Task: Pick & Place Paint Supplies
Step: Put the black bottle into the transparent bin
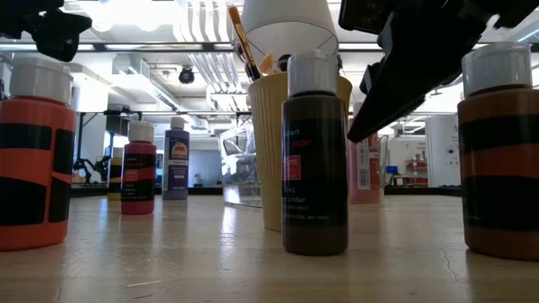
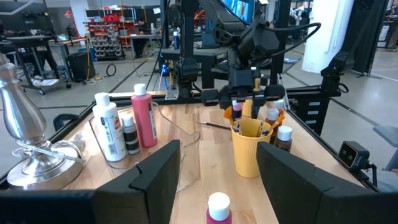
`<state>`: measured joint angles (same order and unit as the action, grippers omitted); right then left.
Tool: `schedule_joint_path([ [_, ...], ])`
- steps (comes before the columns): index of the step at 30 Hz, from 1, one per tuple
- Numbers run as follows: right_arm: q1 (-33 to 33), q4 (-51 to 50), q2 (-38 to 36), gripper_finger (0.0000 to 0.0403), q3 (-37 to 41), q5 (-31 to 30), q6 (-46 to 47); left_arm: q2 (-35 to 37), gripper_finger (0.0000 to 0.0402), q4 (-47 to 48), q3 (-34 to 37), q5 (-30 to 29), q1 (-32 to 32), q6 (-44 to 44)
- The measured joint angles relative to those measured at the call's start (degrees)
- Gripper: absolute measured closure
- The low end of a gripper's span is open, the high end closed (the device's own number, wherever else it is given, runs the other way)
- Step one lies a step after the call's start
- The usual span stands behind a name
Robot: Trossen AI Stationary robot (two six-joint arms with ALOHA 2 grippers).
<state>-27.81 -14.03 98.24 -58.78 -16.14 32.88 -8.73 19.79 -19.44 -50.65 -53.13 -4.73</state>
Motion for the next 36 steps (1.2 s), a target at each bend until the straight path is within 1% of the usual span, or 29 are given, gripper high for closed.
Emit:
schedule_joint_path([
  [2, -0.02, 0.01, 0.02, 0.022, 0.0, 1.32, 0.48, 0.0, 0.0183, 0.0, 0.0, -0.01, -0.02, 0.0],
  [8, -0.04, 1.64, 0.0, 0.0213, 0.02, 1.4, 0.31, 0.0, 0.0183, 0.0, 0.0, -0.02, -0.02, 0.0],
  [10, -0.04, 0.28, -0.08, 0.0216, 0.02, 1.44, 0.46, 0.0, 0.0183, 0.0, 0.0, 0.0, 0.0, 0.0],
  [12, -0.04, -3.66, -0.78, 0.0222, -0.12, 1.66, 1.71, 0.0, 0.0183, -0.02, 0.0, 0.0, -0.02, 0.0],
  [16, -0.04, -13.86, -3.43, 0.0235, -2.6, 1.64, 7.29, 0.0, 0.0183, -0.02, -0.01, 0.0, -0.01, 0.0],
  [19, -0.22, -17.74, -5.42, 0.0243, -4.49, 2.43, 9.54, 0.02, 0.0183, -0.02, 0.0, 0.0, -0.02, 0.0],
  [22, -0.33, -21.3, -7.29, 0.0251, -7.19, 5.08, 11.49, 0.02, 0.0183, 0.03, -0.01, 0.0, 0.0, 0.0],
  [26, -0.96, -28.83, -7.94, 0.0265, -11.01, 11.38, 17.39, 0.02, 0.0183, -0.02, 0.0, 0.0, -0.01, 0.0],
  [29, -2.46, -28.8, -7.4, 0.0276, -13.18, 13.44, 21.48, 0.02, 0.0183, 0.0, 0.0, 0.0, -0.02, 0.0],
  [32, -4.32, -26.49, -5.86, 0.0285, -16.03, 13.62, 24.3, 0.02, 0.0183, 0.02, 0.0, 0.0, -0.02, 0.0],
  [36, -6.43, -23.95, -2.04, 0.0297, -21.65, 13.2, 26.89, 0.0, 0.0183, 0.01, 0.0, -0.01, -0.02, 0.0],
])
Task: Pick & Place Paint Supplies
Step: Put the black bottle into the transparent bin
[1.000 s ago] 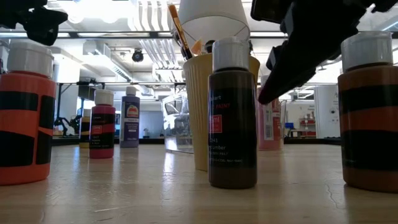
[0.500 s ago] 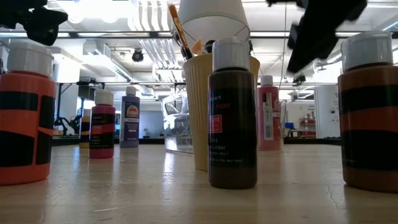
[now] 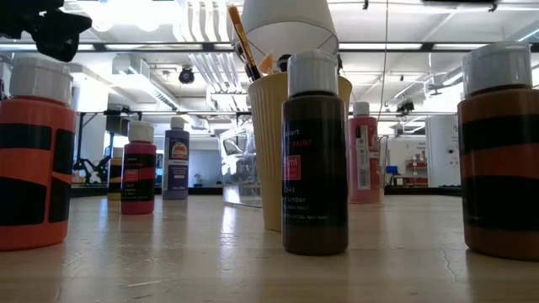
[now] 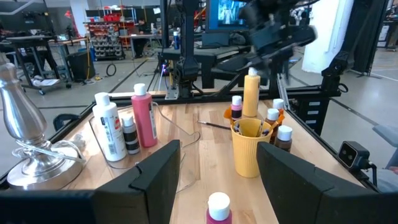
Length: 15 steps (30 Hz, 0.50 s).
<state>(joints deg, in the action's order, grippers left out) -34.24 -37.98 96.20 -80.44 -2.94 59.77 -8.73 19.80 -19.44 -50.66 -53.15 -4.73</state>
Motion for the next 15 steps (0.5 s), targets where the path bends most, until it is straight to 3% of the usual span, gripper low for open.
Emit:
schedule_joint_path([
  [9, 0.13, -4.32, 12.88, 0.0327, -16.72, -1.5, 12.67, 0.01, 0.0183, 0.01, 0.0, 0.0, 0.01, 0.0],
  [15, 0.24, -19.49, 20.3, 0.0343, -30.43, -0.1, 23.73, 0.02, 0.0183, -0.02, 0.0, 0.0, 0.0, 0.0],
])
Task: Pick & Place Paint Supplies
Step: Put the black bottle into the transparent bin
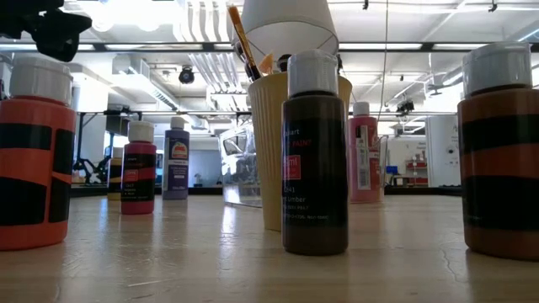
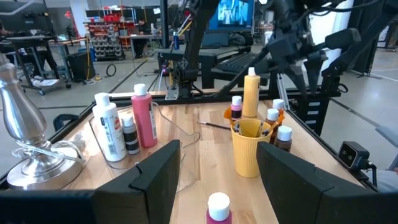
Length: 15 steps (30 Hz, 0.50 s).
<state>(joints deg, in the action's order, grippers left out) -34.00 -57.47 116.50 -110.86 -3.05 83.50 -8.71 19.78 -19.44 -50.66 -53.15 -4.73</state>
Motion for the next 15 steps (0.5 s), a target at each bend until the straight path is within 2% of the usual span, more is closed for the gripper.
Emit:
schedule_joint_path([
  [5, -0.16, -8.65, 4.15, 0.0349, -9.12, -8.41, 3.14, -0.01, 0.0183, 0.0, 0.0, 0.0, 0.01, 0.0],
  [9, 0.62, -9.72, 7.12, 0.0339, -12.9, -8.95, 3.11, -0.01, 0.0183, 0.01, 0.0, 0.0, 0.0, 0.0],
  [15, 2.03, -13.91, 8.77, 0.0294, -13.12, -8.75, 5.84, 0.0, 0.0183, 0.08, -0.02, -0.01, 0.02, 0.0],
])
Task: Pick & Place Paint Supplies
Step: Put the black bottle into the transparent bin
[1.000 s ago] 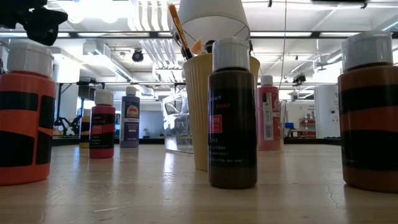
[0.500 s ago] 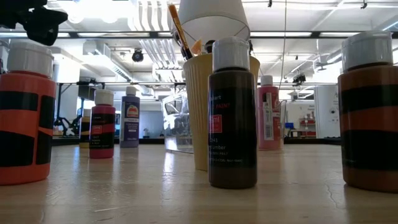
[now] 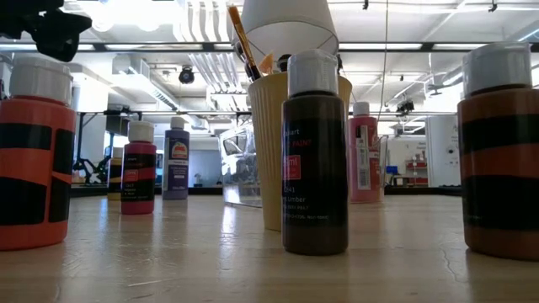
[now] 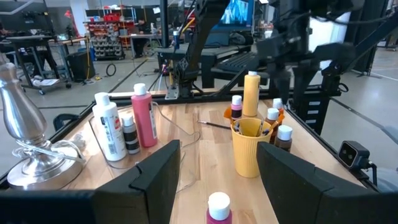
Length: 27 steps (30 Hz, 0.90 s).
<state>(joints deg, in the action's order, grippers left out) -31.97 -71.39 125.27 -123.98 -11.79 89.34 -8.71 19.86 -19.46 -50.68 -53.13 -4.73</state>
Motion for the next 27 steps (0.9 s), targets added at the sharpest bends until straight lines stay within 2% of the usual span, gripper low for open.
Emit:
schedule_joint_path([
  [4, -0.02, -0.16, -0.04, 0.0263, 1.19, -0.2, 3.63, -0.02, 0.0183, -0.05, 0.02, 0.02, -0.02, 0.0],
  [15, -0.11, 0.43, -0.02, 0.0208, 2.02, -0.24, 3.76, -0.02, 0.0183, -0.05, 0.02, 0.01, -0.01, 0.0],
  [20, -0.1, 4.94, 0.09, 0.0195, 3.7, -0.24, 2.94, -0.02, 0.0183, -0.05, 0.02, 0.01, -0.02, 0.0],
  [27, 0.44, 5.1, 0.11, 0.0196, 4.17, -0.42, 2.81, -0.02, 0.0183, -0.05, 0.02, 0.0, 0.0, 0.0],
])
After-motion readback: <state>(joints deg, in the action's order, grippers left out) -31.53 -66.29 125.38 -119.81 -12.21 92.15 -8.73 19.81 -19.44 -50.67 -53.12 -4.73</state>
